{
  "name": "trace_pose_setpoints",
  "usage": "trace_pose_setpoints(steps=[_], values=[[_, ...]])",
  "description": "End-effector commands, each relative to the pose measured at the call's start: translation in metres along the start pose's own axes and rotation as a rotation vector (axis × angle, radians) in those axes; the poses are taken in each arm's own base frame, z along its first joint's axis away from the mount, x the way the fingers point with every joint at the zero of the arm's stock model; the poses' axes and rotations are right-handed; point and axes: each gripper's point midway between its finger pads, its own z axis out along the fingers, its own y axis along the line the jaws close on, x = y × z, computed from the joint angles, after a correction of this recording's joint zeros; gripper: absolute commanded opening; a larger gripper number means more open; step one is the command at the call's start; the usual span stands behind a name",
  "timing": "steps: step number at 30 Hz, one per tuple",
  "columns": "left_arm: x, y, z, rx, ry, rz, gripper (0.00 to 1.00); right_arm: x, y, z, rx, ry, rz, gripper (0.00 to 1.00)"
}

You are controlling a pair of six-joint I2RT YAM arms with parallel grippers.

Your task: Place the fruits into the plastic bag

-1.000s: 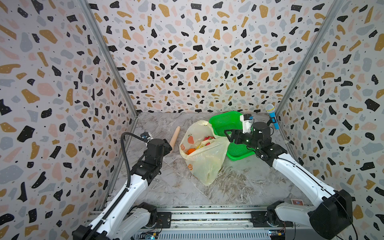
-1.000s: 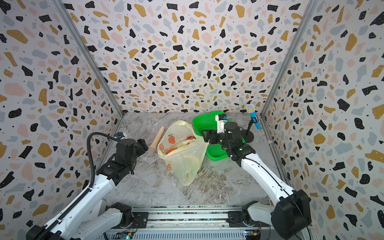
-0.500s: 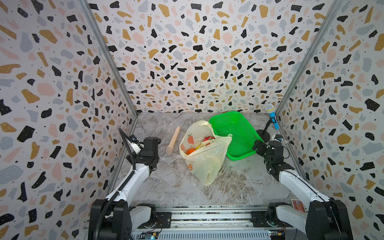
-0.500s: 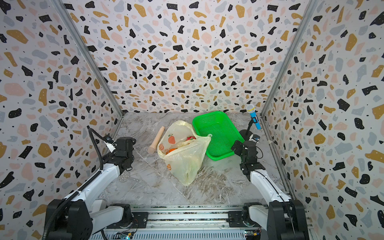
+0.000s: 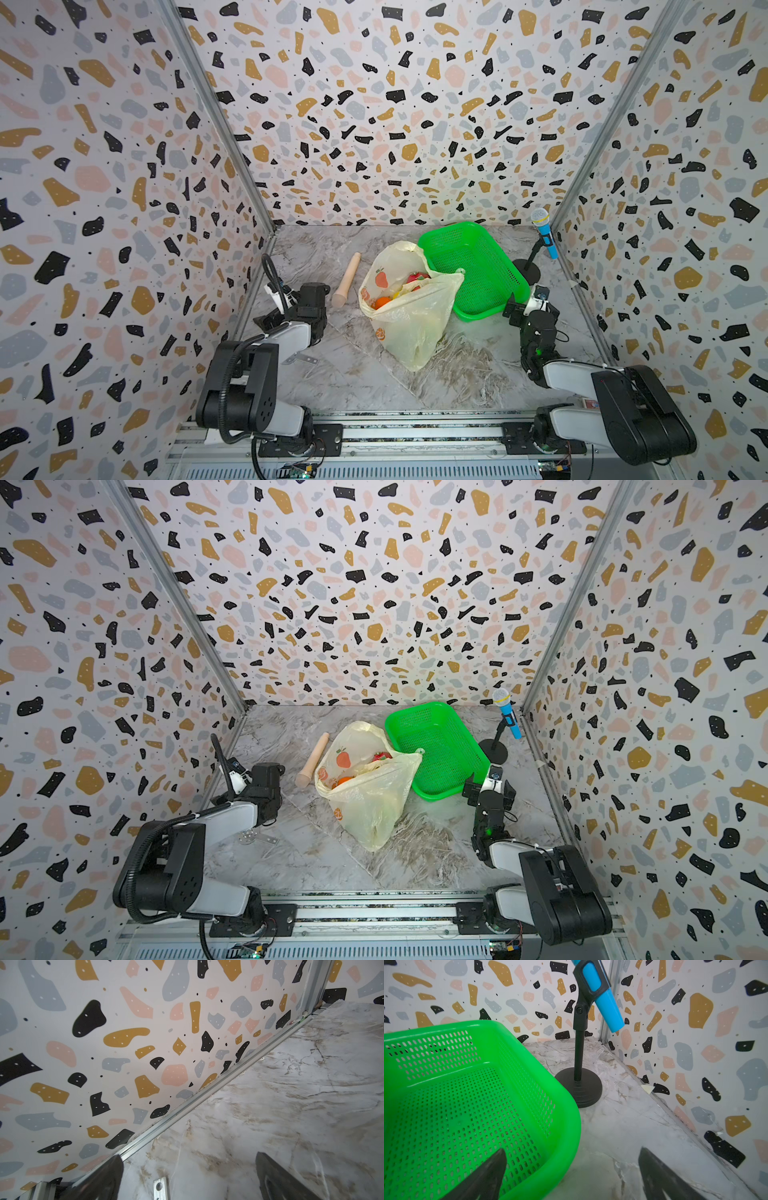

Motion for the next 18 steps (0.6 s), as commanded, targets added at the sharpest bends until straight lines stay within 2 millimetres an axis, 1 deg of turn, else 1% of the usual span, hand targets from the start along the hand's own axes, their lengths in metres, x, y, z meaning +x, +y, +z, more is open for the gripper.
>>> trace_pose_setpoints(steps=[1, 2, 3, 4, 5, 6, 7, 9, 11, 13, 15, 18], values=[[-0.011, -0.006, -0.001, 0.031, -0.049, -0.055, 0.99, -0.015, 0.03, -0.001, -0.155, -0.094, -0.123, 0.99], [-0.012, -0.008, -0.002, 0.05, -0.056, -0.065, 0.99, -0.011, 0.033, -0.003, -0.177, -0.114, -0.134, 0.99], [-0.014, -0.009, -0.003, 0.063, -0.067, -0.084, 1.0, -0.016, 0.031, -0.004, -0.18, -0.161, -0.116, 0.99], [-0.016, -0.008, -0.004, 0.074, -0.083, -0.105, 0.99, -0.011, 0.028, -0.001, -0.193, -0.141, -0.095, 0.99], [-0.019, -0.008, -0.005, 0.091, -0.103, -0.128, 0.99, 0.0, 0.023, 0.007, -0.201, -0.086, -0.066, 0.99], [-0.021, -0.009, -0.007, 0.113, -0.126, -0.147, 1.0, 0.0, 0.016, 0.013, -0.178, -0.078, -0.042, 0.99], [-0.025, -0.01, -0.009, 0.142, -0.15, -0.159, 0.99, 0.002, 0.015, 0.018, -0.176, -0.054, -0.038, 0.99], [-0.027, -0.018, -0.01, 0.17, -0.175, -0.116, 1.0, 0.002, 0.016, 0.017, -0.178, -0.054, -0.043, 0.99], [-0.03, -0.021, -0.009, 0.171, -0.186, -0.104, 0.99, 0.003, 0.017, 0.018, -0.178, -0.051, -0.048, 0.99], [-0.025, -0.021, -0.018, 0.255, -0.255, -0.133, 0.99, 0.002, 0.017, 0.018, -0.174, -0.05, -0.05, 0.99], [-0.025, -0.029, -0.038, 0.323, -0.318, -0.086, 1.0, 0.002, 0.017, 0.018, -0.171, -0.051, -0.055, 0.99], [-0.026, -0.036, -0.046, 0.389, -0.333, -0.061, 0.99, 0.002, 0.018, 0.018, -0.166, -0.052, -0.058, 0.99]])
